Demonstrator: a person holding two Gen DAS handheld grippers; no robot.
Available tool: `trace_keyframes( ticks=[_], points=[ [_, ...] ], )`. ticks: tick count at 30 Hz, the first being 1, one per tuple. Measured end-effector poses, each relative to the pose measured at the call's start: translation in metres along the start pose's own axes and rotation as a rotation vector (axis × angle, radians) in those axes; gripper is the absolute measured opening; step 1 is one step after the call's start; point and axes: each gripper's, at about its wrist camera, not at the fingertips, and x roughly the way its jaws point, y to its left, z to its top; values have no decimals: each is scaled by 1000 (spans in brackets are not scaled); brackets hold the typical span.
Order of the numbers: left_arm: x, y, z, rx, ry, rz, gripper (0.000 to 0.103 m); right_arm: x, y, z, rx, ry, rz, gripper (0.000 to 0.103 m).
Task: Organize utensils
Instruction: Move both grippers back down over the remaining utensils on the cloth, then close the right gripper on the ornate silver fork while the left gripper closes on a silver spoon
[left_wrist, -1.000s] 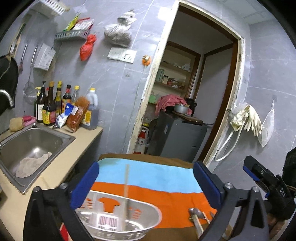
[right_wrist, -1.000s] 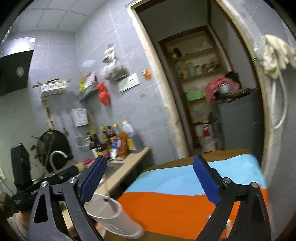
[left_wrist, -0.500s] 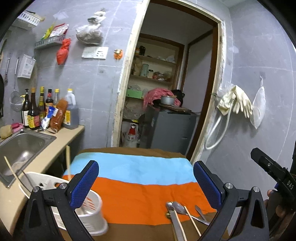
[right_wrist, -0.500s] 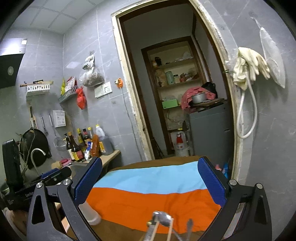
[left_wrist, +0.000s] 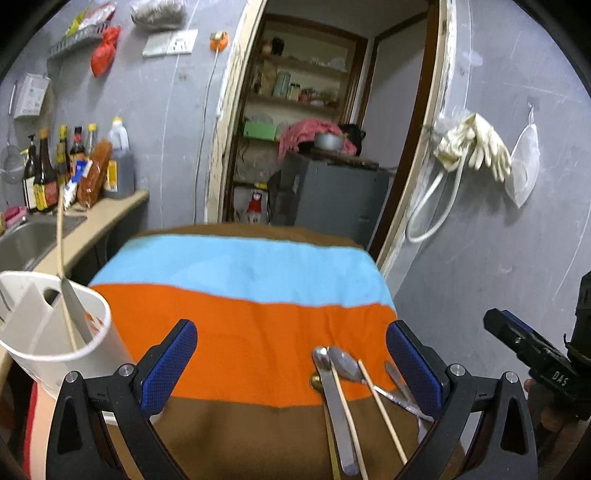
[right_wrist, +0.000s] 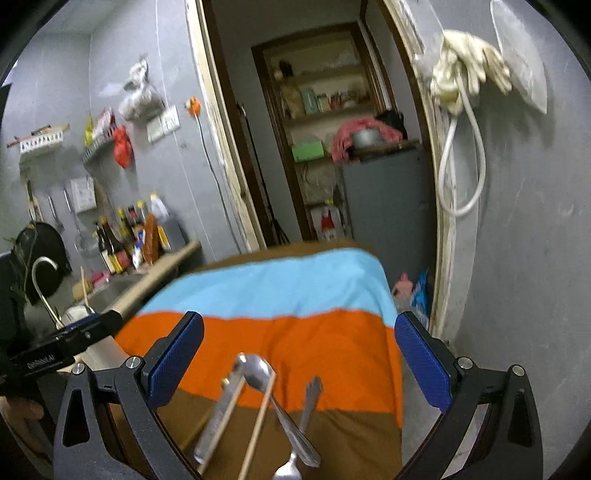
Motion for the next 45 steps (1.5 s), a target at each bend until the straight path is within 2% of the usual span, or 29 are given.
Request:
trace_keyframes(
  ticks=[6,9,13,17,19,24,27,32,34,41,45],
  points=[
    [25,1,-18,-19,76,-17,103,32,-13,-27,25,108,0,101],
    [39,6,-27,-57,132,-62,102,48,-18,-39,44,166,8,99],
    [54,7,-34,-72,181,-82,91,68,-26,-53,65,243,10,73],
    [71,8,-41,-89,233,-103,81,84,-30,-64,70,299,19,66],
    [80,8,-44,-100,259,-117,73,89,-29,-67,68,321,26,59],
    [101,6,-46,-98,307,-144,60,101,-30,-75,73,372,46,52],
    [113,5,-46,-94,337,-158,52,108,-28,-79,66,401,59,44],
    [135,4,-45,-105,390,-194,43,116,-28,-80,59,426,69,43],
    [141,3,-44,-94,395,-202,38,119,-26,-80,50,438,71,35],
    [155,1,-41,-86,408,-243,33,129,-15,-81,-6,486,48,31],
    [161,2,-40,-101,417,-268,27,124,-14,-83,0,511,52,19]
  ],
)
